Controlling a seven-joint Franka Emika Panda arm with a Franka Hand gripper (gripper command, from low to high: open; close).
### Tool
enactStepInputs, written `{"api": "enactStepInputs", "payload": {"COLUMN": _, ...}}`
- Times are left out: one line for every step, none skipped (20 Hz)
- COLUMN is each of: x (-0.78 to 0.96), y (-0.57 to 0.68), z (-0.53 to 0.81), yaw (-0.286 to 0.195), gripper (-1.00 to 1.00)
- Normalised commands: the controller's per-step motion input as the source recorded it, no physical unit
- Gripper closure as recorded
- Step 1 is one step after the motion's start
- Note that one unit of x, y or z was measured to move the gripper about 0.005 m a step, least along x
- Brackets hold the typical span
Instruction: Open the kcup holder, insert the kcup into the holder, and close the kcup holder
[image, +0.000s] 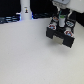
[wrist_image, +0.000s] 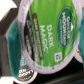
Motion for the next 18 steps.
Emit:
{"api": "enactStepInputs", "payload": {"x": 0.00, "y": -0.23, "z": 0.31, "yaw": -0.007, "gripper": 1.00}}
{"api": "enactStepInputs", "payload": {"x": 0.00, "y": -0.23, "z": 0.34, "yaw": -0.006, "gripper": 1.00}}
{"api": "enactStepInputs", "payload": {"x": 0.00, "y": -0.22, "z": 0.35, "yaw": -0.005, "gripper": 1.00}}
{"api": "enactStepInputs", "payload": {"x": 0.02, "y": -0.21, "z": 0.33, "yaw": -0.002, "gripper": 1.00}}
{"api": "enactStepInputs", "payload": {"x": 0.03, "y": -0.17, "z": 0.29, "yaw": 0.000, "gripper": 1.00}}
{"api": "enactStepInputs", "payload": {"x": 0.03, "y": -0.07, "z": 0.12, "yaw": 0.000, "gripper": 1.00}}
{"api": "enactStepInputs", "payload": {"x": 0.00, "y": 0.00, "z": 0.01, "yaw": 0.000, "gripper": 1.00}}
{"api": "enactStepInputs", "payload": {"x": 0.18, "y": -0.01, "z": -0.05, "yaw": -0.014, "gripper": 1.00}}
{"api": "enactStepInputs", "payload": {"x": 0.21, "y": 0.00, "z": -0.03, "yaw": -0.020, "gripper": 1.00}}
{"api": "enactStepInputs", "payload": {"x": 0.24, "y": 0.00, "z": -0.03, "yaw": -0.025, "gripper": 1.00}}
{"api": "enactStepInputs", "payload": {"x": 0.20, "y": 0.01, "z": -0.10, "yaw": -0.022, "gripper": 1.00}}
{"api": "enactStepInputs", "payload": {"x": 0.23, "y": 0.02, "z": -0.07, "yaw": -0.017, "gripper": 1.00}}
{"api": "enactStepInputs", "payload": {"x": 0.22, "y": 0.03, "z": -0.05, "yaw": -0.019, "gripper": 1.00}}
{"api": "enactStepInputs", "payload": {"x": 0.21, "y": 0.02, "z": -0.08, "yaw": -0.015, "gripper": 1.00}}
{"api": "enactStepInputs", "payload": {"x": 0.21, "y": 0.03, "z": -0.08, "yaw": -0.020, "gripper": 1.00}}
{"api": "enactStepInputs", "payload": {"x": 0.21, "y": 0.02, "z": -0.09, "yaw": -0.021, "gripper": 1.00}}
{"api": "enactStepInputs", "payload": {"x": 0.20, "y": 0.02, "z": -0.10, "yaw": -0.021, "gripper": 1.00}}
{"api": "enactStepInputs", "payload": {"x": 0.16, "y": 0.01, "z": -0.10, "yaw": -0.017, "gripper": 1.00}}
